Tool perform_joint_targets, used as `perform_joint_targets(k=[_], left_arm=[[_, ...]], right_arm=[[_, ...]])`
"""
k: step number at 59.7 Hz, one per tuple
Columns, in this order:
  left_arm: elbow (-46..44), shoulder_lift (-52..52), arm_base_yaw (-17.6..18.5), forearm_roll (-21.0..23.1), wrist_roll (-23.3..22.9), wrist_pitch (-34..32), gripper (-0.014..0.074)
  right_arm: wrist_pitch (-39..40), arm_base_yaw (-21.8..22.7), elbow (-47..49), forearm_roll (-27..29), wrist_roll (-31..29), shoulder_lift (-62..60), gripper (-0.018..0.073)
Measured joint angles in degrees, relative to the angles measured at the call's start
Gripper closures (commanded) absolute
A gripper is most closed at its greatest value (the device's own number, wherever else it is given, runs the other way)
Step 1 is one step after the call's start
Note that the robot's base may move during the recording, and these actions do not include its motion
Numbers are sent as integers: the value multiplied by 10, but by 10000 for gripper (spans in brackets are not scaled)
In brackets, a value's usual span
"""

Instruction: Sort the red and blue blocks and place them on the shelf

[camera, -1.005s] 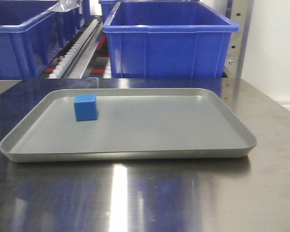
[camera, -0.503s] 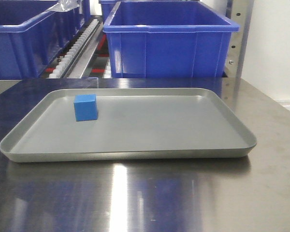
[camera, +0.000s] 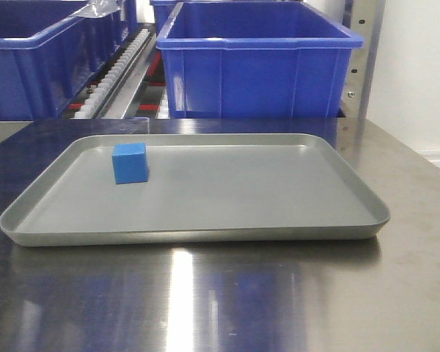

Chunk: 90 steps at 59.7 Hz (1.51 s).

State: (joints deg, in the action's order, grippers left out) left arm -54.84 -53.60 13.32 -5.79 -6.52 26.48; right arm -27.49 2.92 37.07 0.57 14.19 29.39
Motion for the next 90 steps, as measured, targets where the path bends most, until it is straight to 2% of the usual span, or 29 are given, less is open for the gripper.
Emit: perform_joint_targets(k=[4,15,43,47,52,60,63,75,80,90], left_arm=[[0,0,0,0,0,10,458],[0,0,0,-10,0,94,458],[0,-43,0,-25,-10,147,454],[0,-57,0,-25,-10,153,434],[0,-76,0,-22,-10,153,325],[0,-117,0,19,-11,147,90],[0,-133,0,52,-11,142,51],[-5,-198,3,182,-15,103,50],[-19,-227,12,201,-15,96,50],[-62,-277,42,209,-16,92,50]], right_arm=[[0,0,0,0,0,0,500],[0,0,0,0,0,0,500],[0,0,0,0,0,0,500],[0,0,0,0,0,0,500],[0,0,0,0,0,0,500],[0,0,0,0,0,0,500],[0,0,0,0,0,0,500],[0,0,0,0,0,0,500],[0,0,0,0,0,0,500],[0,0,0,0,0,0,500]])
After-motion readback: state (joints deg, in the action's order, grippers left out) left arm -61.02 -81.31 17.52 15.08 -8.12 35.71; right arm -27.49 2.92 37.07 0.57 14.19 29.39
